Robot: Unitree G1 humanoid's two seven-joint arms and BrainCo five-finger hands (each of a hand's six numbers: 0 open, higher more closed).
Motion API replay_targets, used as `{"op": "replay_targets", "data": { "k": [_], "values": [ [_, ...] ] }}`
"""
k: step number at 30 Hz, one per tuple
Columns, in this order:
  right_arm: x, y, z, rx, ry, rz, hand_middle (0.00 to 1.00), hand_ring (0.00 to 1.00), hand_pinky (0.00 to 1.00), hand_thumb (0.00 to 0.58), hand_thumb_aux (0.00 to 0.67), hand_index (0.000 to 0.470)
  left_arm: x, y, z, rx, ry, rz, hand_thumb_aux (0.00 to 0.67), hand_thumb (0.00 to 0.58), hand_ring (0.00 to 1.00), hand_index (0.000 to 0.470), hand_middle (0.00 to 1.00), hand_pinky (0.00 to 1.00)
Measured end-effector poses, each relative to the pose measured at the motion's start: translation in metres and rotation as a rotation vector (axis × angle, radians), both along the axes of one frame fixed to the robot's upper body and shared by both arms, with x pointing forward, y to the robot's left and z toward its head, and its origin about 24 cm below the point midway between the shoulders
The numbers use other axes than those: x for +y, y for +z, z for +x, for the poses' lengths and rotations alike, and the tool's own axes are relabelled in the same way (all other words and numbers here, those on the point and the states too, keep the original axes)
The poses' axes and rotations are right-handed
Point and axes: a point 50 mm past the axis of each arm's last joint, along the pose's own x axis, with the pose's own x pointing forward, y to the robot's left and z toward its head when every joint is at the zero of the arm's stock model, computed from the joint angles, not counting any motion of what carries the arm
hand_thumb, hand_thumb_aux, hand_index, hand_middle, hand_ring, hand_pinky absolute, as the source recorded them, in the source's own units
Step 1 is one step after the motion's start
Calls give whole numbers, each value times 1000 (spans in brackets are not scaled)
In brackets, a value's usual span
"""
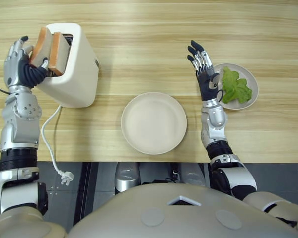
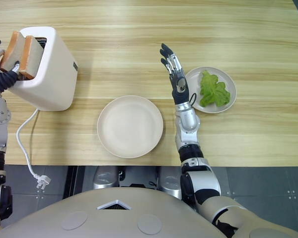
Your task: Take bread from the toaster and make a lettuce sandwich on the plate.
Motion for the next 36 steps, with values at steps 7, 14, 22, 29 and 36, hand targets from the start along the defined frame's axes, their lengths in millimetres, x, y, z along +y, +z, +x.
{"op": "replay_targets", "data": {
  "k": [7, 14, 22, 29, 36],
  "values": [
    [-4, 2, 1, -18, -26, -32, 0, 0, 0, 0, 0, 0, -13, 70, -22, -399, 0, 82, 670, 580, 1000, 460, 1000, 1000],
    [-40, 23, 6, -176, -228, -408, 0, 0, 0, 0, 0, 0, -42, 100, -40, -512, -174, 63, 670, 580, 1000, 460, 1000, 1000],
    [-136, 15, 15, -236, -618, -1153, 0, 0, 0, 0, 0, 0, -150, -20, -26, 208, -814, -457, 670, 580, 1000, 460, 1000, 1000],
    [-181, -11, 5, -106, -702, -1508, 0, 0, 0, 0, 0, 0, -190, -84, -40, 511, -916, -594, 670, 580, 1000, 460, 1000, 1000],
    [-176, -20, 8, -100, -644, -1582, 0, 0, 0, 0, 0, 0, -189, -105, -41, 585, -856, -495, 670, 580, 1000, 460, 1000, 1000]
  ]
}}
